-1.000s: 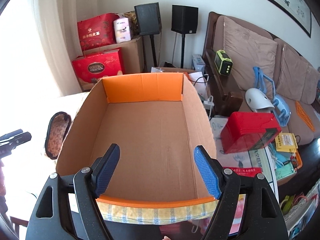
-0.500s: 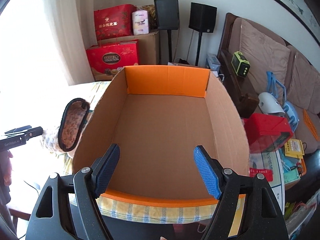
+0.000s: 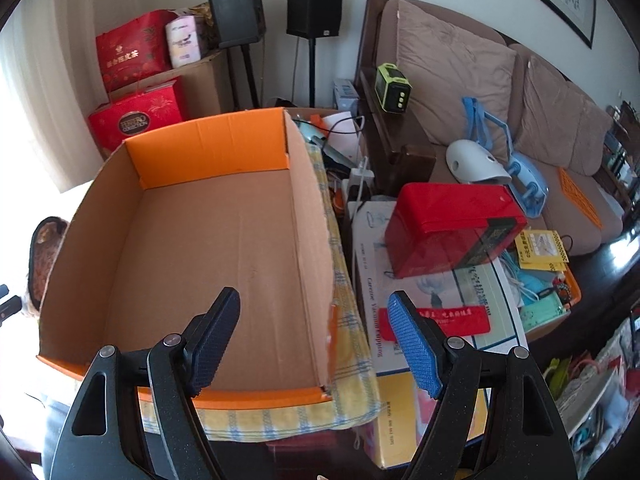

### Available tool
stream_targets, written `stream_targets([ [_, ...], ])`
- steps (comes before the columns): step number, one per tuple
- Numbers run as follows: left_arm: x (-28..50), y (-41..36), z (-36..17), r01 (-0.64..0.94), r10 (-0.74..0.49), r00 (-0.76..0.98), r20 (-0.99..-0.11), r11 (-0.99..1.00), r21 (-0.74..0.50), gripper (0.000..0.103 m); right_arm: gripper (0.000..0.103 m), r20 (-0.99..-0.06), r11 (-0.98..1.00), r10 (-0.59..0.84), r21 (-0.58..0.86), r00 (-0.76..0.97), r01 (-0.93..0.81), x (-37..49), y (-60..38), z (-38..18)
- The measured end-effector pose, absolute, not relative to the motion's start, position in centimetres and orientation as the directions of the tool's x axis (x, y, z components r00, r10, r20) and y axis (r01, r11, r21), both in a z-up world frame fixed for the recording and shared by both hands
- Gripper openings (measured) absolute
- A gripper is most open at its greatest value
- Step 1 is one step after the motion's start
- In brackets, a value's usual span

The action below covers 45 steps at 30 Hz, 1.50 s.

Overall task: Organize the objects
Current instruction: 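Grasp the pink plush with the left gripper while the right gripper holds the box wall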

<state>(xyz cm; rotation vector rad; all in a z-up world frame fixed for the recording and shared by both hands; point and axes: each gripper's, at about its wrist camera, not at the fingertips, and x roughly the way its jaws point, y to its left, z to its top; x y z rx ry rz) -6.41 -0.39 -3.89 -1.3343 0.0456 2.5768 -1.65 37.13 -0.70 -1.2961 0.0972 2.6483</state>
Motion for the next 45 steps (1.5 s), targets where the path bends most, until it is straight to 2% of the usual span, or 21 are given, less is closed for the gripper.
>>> stream_targets([
  [11, -5.4, 1.3, -3.8, -0.313, 0.196, -0.569, -0.799, -0.95, -0.01, 0.082, 0.071, -0.834, -0.98, 0.091, 0.024, -0.544, -0.2, -2.5, 38.2, -3.4],
  [16, -5.7, 2.5, -4.9, -0.329, 0.144, -0.578, -0.803, -0.942, 0.067, 0.082, 0.068, -0.842, -0.982, 0.078, 0.028, -0.534, -0.188, -2.9, 37.8, -3.8],
  [24, -5.7, 1.5, -4.9, -0.302, 0.213, -0.569, -0.795, -0.953, -0.039, 0.062, 0.042, -0.864, -0.986, 0.059, 0.028, -0.5, -0.165, -3.4, 37.8, -4.6],
  [26, -5.9, 1.5, -5.0, -0.305, 0.2, -0.567, -0.799, -0.952, -0.021, 0.052, 0.04, -0.865, -0.987, 0.061, 0.021, -0.498, -0.158, -3.4, 37.6, -4.6],
  [27, -5.9, 1.6, -5.1, -0.307, 0.193, -0.568, -0.8, -0.952, -0.012, 0.05, 0.036, -0.865, -0.987, 0.063, 0.018, -0.497, -0.157, -3.4, 37.6, -4.6],
  [29, -6.0, 1.5, -5.0, -0.303, 0.179, -0.572, -0.8, -0.953, 0.003, 0.039, 0.029, -0.866, -0.988, 0.065, 0.013, -0.496, -0.152, -3.5, 37.5, -4.5],
  [32, -5.9, 1.2, -4.5, -0.29, 0.186, -0.586, -0.789, -0.957, -0.01, 0.025, 0.025, -0.864, -0.989, 0.068, 0.006, -0.499, -0.146, -3.6, 37.3, -4.6],
  [35, -5.8, 0.6, -3.5, -0.271, 0.198, -0.602, -0.773, -0.962, -0.035, 0.014, 0.024, -0.861, -0.99, 0.078, -0.006, -0.503, -0.144, -3.6, 37.2, -4.5],
  [45, -5.6, -0.6, 3.0, -0.265, 0.295, -0.681, -0.671, -0.952, -0.15, 0.009, 0.017, -0.853, -0.988, 0.083, -0.003, -0.516, -0.153, -3.4, 37.5, -4.5],
])
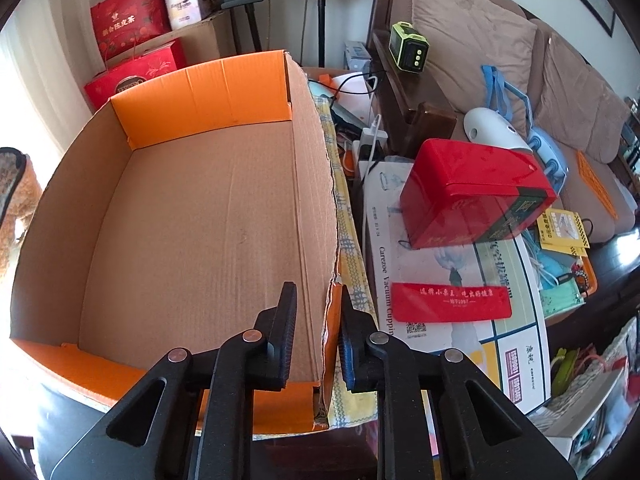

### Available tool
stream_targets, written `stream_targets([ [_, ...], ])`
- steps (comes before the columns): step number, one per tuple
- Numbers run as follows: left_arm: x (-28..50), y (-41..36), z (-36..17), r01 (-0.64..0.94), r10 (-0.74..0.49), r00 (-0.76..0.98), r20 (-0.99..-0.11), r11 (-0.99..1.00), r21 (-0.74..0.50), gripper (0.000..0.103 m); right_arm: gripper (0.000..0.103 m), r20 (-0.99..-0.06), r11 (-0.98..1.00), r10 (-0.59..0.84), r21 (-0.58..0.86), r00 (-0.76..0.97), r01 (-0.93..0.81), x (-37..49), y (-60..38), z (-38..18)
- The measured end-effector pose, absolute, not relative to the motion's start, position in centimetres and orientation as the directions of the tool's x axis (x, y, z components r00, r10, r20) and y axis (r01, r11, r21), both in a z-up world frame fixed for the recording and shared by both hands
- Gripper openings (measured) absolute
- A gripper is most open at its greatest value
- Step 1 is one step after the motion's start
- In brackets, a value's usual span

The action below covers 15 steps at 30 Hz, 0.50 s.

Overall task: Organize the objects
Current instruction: 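Lift the pink plush and lower it into the box with the left gripper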

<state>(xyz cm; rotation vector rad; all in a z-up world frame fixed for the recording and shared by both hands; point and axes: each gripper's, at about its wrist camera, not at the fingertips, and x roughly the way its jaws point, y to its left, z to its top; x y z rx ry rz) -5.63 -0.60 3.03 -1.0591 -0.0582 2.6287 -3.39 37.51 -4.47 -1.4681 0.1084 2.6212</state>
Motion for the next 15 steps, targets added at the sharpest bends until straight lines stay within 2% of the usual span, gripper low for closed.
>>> stream_targets([
  [2, -5.5, -0.2, 4.3, -0.283, 0.325, -0.686, -0.651, -0.943, -0.173, 0.009, 0.013, -0.85, -0.987, 0.086, -0.001, -0.52, -0.162, -3.3, 37.7, -4.4],
  [8, -5.4, 3.7, 7.1, -0.375, 0.409, -0.683, -0.605, -0.908, -0.19, 0.009, 0.011, -0.849, -0.985, 0.068, 0.025, -0.524, -0.168, -3.2, 38.2, -4.4],
  [15, -6.0, 9.5, 7.5, -0.467, 0.478, -0.646, -0.595, -0.864, -0.187, 0.009, 0.011, -0.847, -0.984, 0.062, 0.035, -0.528, -0.172, -3.1, 38.2, -4.3],
])
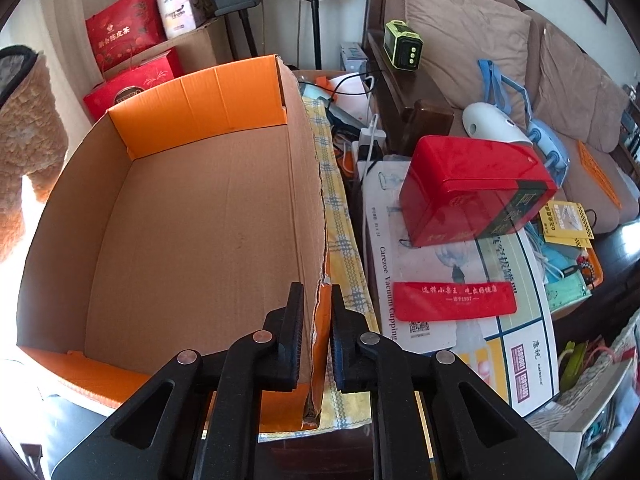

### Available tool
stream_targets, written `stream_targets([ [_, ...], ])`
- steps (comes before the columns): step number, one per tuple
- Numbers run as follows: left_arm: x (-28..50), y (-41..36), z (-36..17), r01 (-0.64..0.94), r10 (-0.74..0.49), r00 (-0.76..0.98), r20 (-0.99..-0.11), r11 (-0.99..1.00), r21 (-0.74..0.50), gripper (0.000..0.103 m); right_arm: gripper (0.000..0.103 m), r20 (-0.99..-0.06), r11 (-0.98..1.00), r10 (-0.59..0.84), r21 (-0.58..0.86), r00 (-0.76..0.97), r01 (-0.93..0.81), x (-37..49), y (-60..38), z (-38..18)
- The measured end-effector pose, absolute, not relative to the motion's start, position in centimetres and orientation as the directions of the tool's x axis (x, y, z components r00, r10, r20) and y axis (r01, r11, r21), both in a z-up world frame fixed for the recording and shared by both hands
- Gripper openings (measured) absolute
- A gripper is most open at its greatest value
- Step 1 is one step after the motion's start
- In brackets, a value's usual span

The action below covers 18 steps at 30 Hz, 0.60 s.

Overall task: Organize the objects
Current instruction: 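Lift the pink plush and lower it into the box with the left gripper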

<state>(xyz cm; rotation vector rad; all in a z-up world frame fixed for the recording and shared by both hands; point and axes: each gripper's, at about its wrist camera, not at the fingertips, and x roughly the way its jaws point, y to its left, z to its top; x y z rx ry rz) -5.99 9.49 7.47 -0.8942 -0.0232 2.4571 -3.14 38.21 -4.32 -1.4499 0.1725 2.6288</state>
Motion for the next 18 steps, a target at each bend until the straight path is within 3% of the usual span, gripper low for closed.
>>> stream_targets([
  [7, -6.4, 14.1, 6.6, -0.524, 0.535, -0.606, -0.588, -0.825, -0.21, 0.009, 0.011, -0.847, -0.983, 0.056, 0.046, -0.529, -0.178, -3.2, 38.3, -4.5],
  [18, -8.1, 20.3, 1.6, -0.54, 0.531, -0.502, -0.682, -0.809, -0.233, 0.009, 0.011, -0.846, -0.981, 0.048, 0.061, -0.531, -0.185, -3.2, 38.5, -4.7],
])
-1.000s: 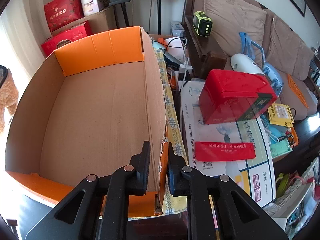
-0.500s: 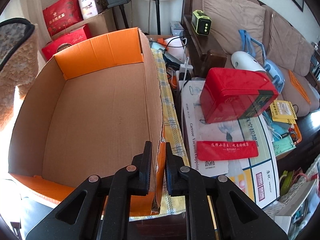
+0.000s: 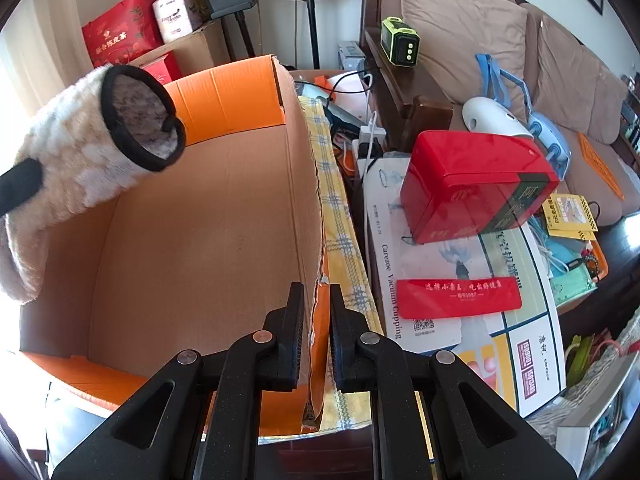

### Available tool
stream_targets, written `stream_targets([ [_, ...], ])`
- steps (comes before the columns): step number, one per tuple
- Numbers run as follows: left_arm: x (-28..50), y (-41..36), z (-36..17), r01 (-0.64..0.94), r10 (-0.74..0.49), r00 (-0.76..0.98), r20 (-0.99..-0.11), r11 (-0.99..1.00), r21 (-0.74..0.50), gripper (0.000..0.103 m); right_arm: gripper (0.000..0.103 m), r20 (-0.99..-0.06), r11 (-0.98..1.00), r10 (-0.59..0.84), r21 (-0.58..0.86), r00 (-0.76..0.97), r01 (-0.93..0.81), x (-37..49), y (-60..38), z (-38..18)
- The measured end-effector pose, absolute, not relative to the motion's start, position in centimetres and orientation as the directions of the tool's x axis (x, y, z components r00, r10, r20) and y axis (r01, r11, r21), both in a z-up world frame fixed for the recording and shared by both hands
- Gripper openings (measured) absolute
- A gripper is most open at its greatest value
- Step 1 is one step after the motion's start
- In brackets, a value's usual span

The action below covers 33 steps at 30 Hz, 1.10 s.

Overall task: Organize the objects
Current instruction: 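Lift the pink plush and lower it into the box with the left gripper, then open the left gripper to release the plush inside the box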

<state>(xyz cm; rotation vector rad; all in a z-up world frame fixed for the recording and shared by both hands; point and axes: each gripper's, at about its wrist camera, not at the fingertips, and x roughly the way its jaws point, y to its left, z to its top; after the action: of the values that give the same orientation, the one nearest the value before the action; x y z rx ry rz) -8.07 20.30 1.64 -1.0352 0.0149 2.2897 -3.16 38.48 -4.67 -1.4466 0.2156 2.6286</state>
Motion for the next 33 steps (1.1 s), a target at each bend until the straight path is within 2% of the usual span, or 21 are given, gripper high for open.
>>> stream_targets([
  [5, -7.6, 22.4, -0.5, -0.574, 0.542, -0.427, -0.723, -0.781, -0.246, 0.011, 0.011, -0.847, -0.981, 0.051, 0.058, -0.529, -0.187, -3.2, 38.4, -4.7],
  [9, -7.2, 23.3, -1.6, -0.575, 0.529, -0.389, -0.754, -0.779, -0.25, 0.02, 0.011, -0.848, -0.98, 0.049, 0.062, -0.528, -0.19, -3.2, 38.4, -4.7],
  [11, -7.1, 23.2, -1.6, -0.564, 0.529, -0.391, -0.753, -0.784, -0.258, 0.039, 0.011, -0.847, -0.979, 0.046, 0.067, -0.529, -0.191, -3.2, 38.5, -4.8],
  [13, -6.9, 22.7, -1.3, -0.554, 0.531, -0.406, -0.743, -0.79, -0.262, 0.053, 0.011, -0.848, -0.979, 0.046, 0.066, -0.529, -0.191, -3.2, 38.5, -4.8],
  [16, -7.1, 21.1, -0.3, -0.53, 0.542, -0.423, -0.726, -0.798, -0.287, 0.063, 0.011, -0.848, -0.98, 0.047, 0.064, -0.528, -0.19, -3.2, 38.5, -4.7],
  [24, -7.3, 14.7, 3.1, -0.478, 0.498, -0.528, -0.689, -0.844, -0.244, 0.077, 0.011, -0.847, -0.981, 0.051, 0.057, -0.528, -0.186, -3.2, 38.5, -4.8],
  [26, -7.4, 13.3, 3.5, -0.457, 0.468, -0.545, -0.696, -0.861, -0.222, 0.087, 0.011, -0.848, -0.981, 0.053, 0.054, -0.528, -0.186, -3.2, 38.5, -4.8],
  [33, -7.5, 9.4, 3.1, -0.38, 0.375, -0.578, -0.724, -0.91, -0.167, 0.089, 0.011, -0.848, -0.981, 0.059, 0.047, -0.527, -0.186, -3.2, 38.3, -4.7],
])
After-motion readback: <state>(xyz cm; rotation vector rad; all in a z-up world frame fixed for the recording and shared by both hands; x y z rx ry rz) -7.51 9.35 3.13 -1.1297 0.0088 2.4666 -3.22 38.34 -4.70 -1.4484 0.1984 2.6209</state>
